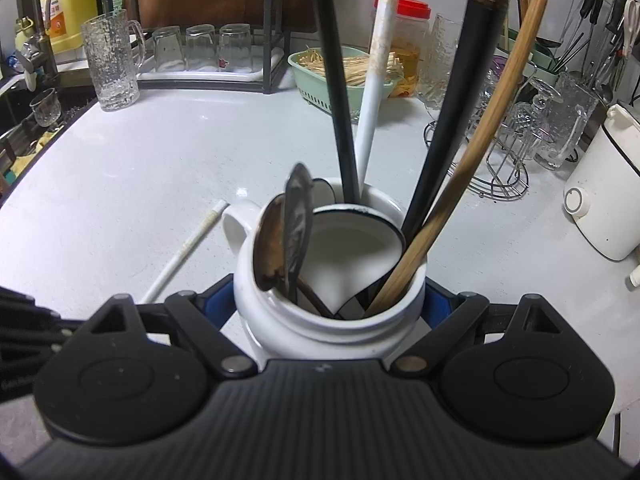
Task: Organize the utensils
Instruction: 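Lift the white chopstick upright with the left gripper, then carry the upright white chopstick over the jar with the left gripper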
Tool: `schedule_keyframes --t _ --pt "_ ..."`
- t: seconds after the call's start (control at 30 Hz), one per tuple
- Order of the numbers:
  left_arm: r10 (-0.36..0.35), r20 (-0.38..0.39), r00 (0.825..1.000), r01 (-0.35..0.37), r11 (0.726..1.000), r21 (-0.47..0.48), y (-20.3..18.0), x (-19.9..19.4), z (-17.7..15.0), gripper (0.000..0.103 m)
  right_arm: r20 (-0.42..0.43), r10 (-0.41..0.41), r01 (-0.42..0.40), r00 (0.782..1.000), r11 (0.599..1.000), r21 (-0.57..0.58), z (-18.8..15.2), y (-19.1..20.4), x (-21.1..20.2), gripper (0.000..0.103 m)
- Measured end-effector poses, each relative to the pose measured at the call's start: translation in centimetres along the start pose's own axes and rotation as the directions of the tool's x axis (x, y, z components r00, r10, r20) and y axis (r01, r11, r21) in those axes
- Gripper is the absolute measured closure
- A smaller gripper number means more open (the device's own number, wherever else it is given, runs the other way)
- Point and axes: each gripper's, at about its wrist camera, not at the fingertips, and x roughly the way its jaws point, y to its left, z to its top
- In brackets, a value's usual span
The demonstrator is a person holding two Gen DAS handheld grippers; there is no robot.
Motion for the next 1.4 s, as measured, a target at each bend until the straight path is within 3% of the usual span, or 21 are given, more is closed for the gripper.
schedule_keyframes --t 0.13,0.27,0.37,0.43,0.53,0.9,1.13,1.4 --pt "-0.008 0.021 1.0 0.008 1.0 -0.029 0.6 -1.2 -0.3 0.102 0.017 0.002 -0.002 1.0 1.0 -0.003 -0.3 0.1 -0.1 0.01" --pt "-0.072 0.039 0.997 0.075 0.992 -0.097 2.1 -3.5 -0.3 0.101 0.02 0.003 -0.003 1.0 1.0 -0.002 -0.3 0.0 -0.1 0.01" --pt "-0.116 0.031 0.993 0.119 0.985 -0.124 3.0 -4.9 -1.2 0.091 0.02 0.003 -0.003 1.0 1.0 0.001 -0.3 0.0 -0.1 0.01" --pt "-0.136 0.015 0.991 0.137 0.978 -0.155 3.6 -5.4 -2.2 0.075 0.017 0.0 0.0 1.0 1.0 0.004 -0.2 0.0 -0.1 0.01" --pt "-0.135 -0.02 0.991 0.131 0.978 -0.163 3.9 -5.3 -3.6 0.069 0.013 0.0 0.0 1.0 1.0 0.005 -0.1 0.1 0.0 0.01" --pt "-0.111 -0.108 0.988 0.094 0.983 -0.158 3.6 -2.0 -5.0 0.071 0.016 0.009 -0.009 1.0 1.0 -0.005 -0.2 0.0 -0.1 0.01" --pt "-0.1 -0.138 0.985 0.08 0.987 -0.142 2.5 -0.6 -4.5 0.095 0.023 0.027 -0.027 0.999 0.999 -0.026 -0.4 -0.3 -0.2 0.01" --pt "-0.027 -0.113 0.993 0.014 0.994 -0.11 1.1 -1.9 -2.6 0.099 0.024 0.051 -0.05 0.998 0.997 -0.051 -0.4 -0.6 -0.3 0.01"
